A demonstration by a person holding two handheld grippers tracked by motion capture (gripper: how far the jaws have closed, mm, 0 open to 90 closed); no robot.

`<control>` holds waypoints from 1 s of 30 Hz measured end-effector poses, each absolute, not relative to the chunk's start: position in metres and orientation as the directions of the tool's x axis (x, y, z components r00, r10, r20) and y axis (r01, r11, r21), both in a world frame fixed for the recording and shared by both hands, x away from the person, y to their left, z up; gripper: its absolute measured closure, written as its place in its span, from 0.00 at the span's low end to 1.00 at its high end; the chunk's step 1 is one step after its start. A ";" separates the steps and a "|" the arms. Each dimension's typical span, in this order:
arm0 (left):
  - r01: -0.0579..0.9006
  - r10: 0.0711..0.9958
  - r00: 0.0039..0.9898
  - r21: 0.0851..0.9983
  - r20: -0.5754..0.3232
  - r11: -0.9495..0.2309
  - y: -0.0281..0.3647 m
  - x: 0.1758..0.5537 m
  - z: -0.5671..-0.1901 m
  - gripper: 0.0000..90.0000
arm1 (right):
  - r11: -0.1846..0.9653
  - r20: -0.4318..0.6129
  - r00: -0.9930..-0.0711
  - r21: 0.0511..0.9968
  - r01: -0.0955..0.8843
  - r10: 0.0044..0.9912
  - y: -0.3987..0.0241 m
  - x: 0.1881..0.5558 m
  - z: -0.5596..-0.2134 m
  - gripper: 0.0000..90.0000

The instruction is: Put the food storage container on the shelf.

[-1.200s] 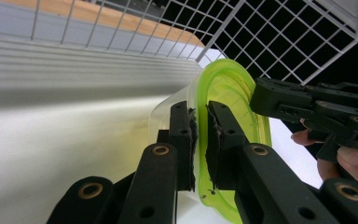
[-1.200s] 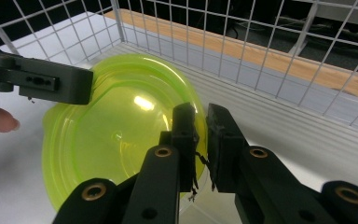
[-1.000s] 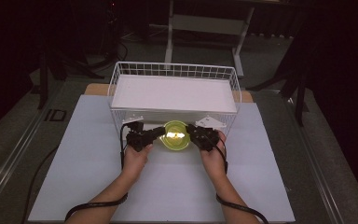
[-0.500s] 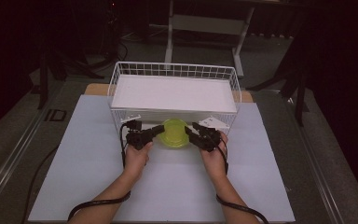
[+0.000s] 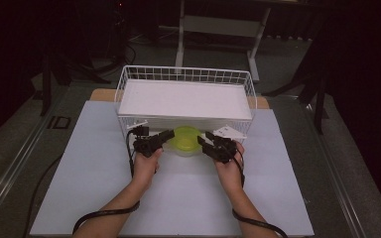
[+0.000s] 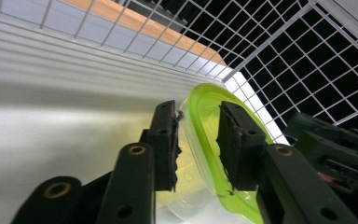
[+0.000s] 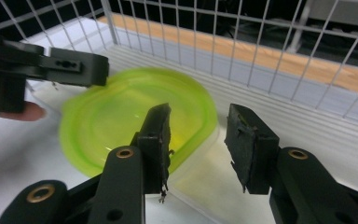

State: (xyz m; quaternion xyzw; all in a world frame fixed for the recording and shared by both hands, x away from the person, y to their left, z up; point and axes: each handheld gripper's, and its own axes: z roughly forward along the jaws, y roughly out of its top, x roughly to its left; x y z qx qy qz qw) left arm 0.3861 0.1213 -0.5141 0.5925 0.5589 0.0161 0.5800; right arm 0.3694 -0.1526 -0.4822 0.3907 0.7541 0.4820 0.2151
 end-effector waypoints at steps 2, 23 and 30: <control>0.636 0.684 0.379 0.712 -0.623 0.296 0.124 0.384 -0.513 0.66 | 0.232 0.059 -0.614 0.894 0.383 0.787 -0.152 0.365 -0.482 0.69; 0.435 0.718 0.620 0.900 -0.318 0.024 0.135 0.336 -0.513 0.02 | 0.312 0.147 -0.701 0.818 0.483 0.698 -0.122 0.341 -0.513 1.00; 0.367 0.740 0.633 0.930 -0.227 -0.028 0.137 0.322 -0.510 0.02 | 0.286 0.174 -0.673 0.808 0.515 0.719 -0.115 0.353 -0.517 1.00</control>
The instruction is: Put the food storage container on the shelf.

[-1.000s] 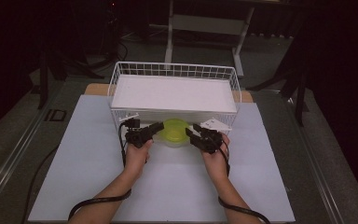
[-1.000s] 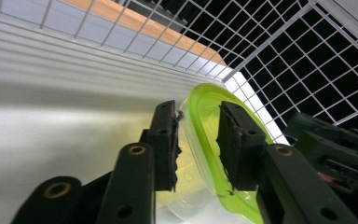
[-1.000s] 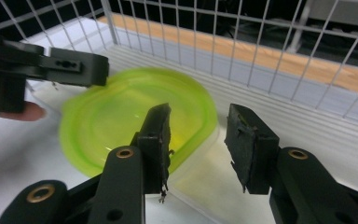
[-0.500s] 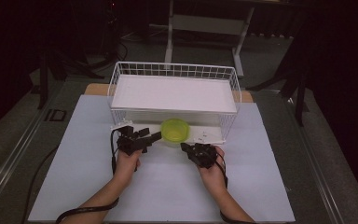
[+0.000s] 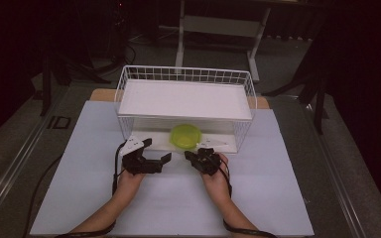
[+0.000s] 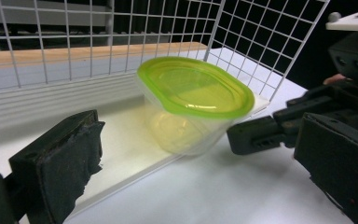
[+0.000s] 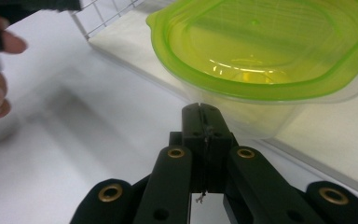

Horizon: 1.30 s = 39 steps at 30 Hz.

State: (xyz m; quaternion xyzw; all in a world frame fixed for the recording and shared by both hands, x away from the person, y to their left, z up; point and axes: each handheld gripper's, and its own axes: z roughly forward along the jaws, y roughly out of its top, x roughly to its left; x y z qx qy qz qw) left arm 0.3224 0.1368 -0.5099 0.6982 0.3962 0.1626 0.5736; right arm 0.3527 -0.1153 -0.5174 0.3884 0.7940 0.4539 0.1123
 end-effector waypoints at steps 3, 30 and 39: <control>0.367 0.745 0.626 0.930 -0.230 -0.021 0.140 0.321 -0.512 0.02 | 0.274 0.180 -0.659 0.806 0.524 0.730 -0.115 0.357 -0.518 1.00; 0.364 0.730 0.638 0.932 -0.245 -0.005 0.143 0.316 -0.514 0.02 | 0.249 0.175 -0.609 0.800 0.546 0.773 -0.114 0.383 -0.516 1.00; 0.342 0.699 0.678 0.939 -0.226 -0.028 0.142 0.306 -0.504 0.02 | 0.257 0.163 -0.642 0.821 0.510 0.749 -0.121 0.360 -0.505 0.90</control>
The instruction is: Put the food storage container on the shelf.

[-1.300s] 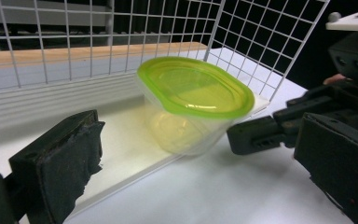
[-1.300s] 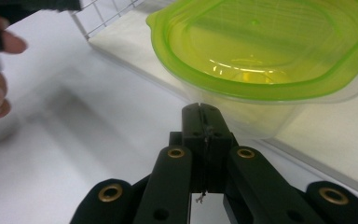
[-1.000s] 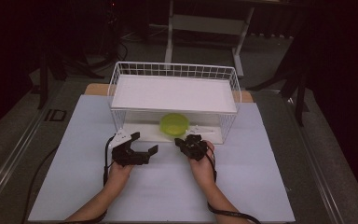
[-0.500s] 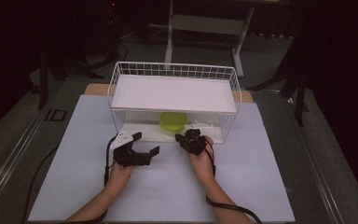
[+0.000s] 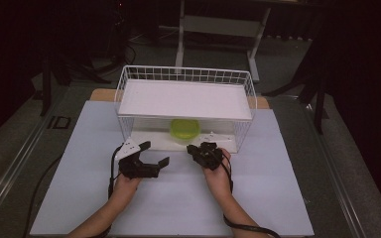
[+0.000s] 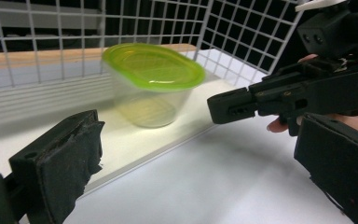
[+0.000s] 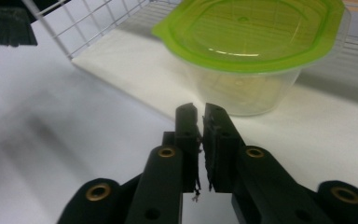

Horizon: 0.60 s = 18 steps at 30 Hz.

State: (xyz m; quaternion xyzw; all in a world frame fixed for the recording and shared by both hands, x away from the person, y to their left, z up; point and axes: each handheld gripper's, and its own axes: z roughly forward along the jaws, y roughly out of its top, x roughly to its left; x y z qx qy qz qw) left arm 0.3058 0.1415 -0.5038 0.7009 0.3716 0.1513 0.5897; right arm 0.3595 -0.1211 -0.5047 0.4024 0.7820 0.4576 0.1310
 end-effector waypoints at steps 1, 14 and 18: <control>0.342 0.699 0.678 0.939 -0.226 -0.028 0.142 0.306 -0.504 0.02 | 0.257 0.163 -0.642 0.821 0.510 0.749 -0.121 0.360 -0.505 0.90; 0.328 0.619 0.757 0.941 -0.209 -0.083 0.137 0.282 -0.491 0.02 | 0.281 0.182 -0.705 0.827 0.487 0.686 -0.127 0.329 -0.495 0.31; 0.321 0.605 0.770 0.943 -0.203 -0.093 0.140 0.274 -0.488 0.02 | 0.270 0.202 -0.718 0.832 0.484 0.665 -0.131 0.324 -0.493 0.24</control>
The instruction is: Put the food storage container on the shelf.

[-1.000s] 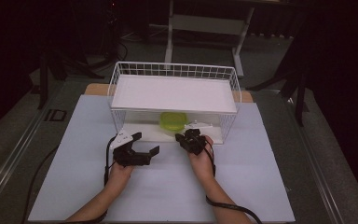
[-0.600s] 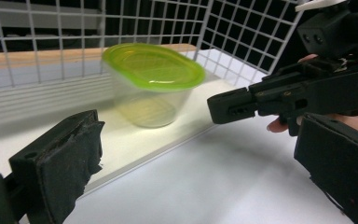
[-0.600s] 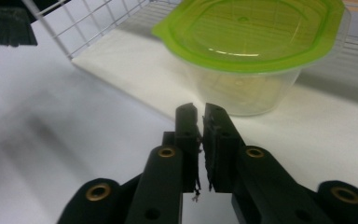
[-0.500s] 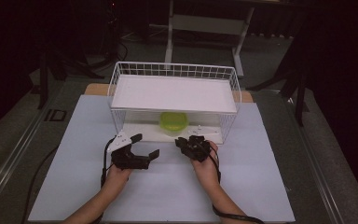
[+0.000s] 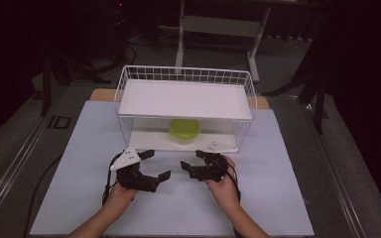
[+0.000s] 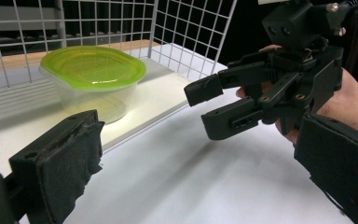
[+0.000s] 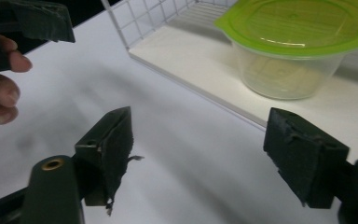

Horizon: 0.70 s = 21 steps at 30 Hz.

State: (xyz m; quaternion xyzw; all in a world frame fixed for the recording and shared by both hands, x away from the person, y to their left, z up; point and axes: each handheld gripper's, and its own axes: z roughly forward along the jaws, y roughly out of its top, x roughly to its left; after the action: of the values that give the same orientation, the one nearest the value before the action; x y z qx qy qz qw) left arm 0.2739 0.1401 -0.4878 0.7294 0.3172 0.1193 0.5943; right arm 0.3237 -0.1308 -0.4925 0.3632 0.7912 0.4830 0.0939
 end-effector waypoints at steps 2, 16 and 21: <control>0.322 0.600 0.774 0.941 -0.202 -0.099 0.142 0.271 -0.487 0.02 | 0.279 0.192 -0.725 0.835 0.475 0.661 -0.132 0.321 -0.492 0.23; 0.327 0.598 0.778 0.938 -0.196 -0.118 0.158 0.256 -0.486 0.02 | 0.252 0.189 -0.721 0.853 0.457 0.667 -0.154 0.303 -0.481 0.21; 0.347 0.603 0.769 0.931 -0.210 -0.118 0.168 0.250 -0.490 0.02 | 0.243 0.191 -0.721 0.859 0.451 0.666 -0.166 0.292 -0.479 0.21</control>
State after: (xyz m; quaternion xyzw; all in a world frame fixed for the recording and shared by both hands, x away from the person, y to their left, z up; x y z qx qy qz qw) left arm 0.2503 0.1675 -0.4901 0.7394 0.3212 0.1103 0.5813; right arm 0.2916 -0.1661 -0.4789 0.3579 0.7809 0.5007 0.1073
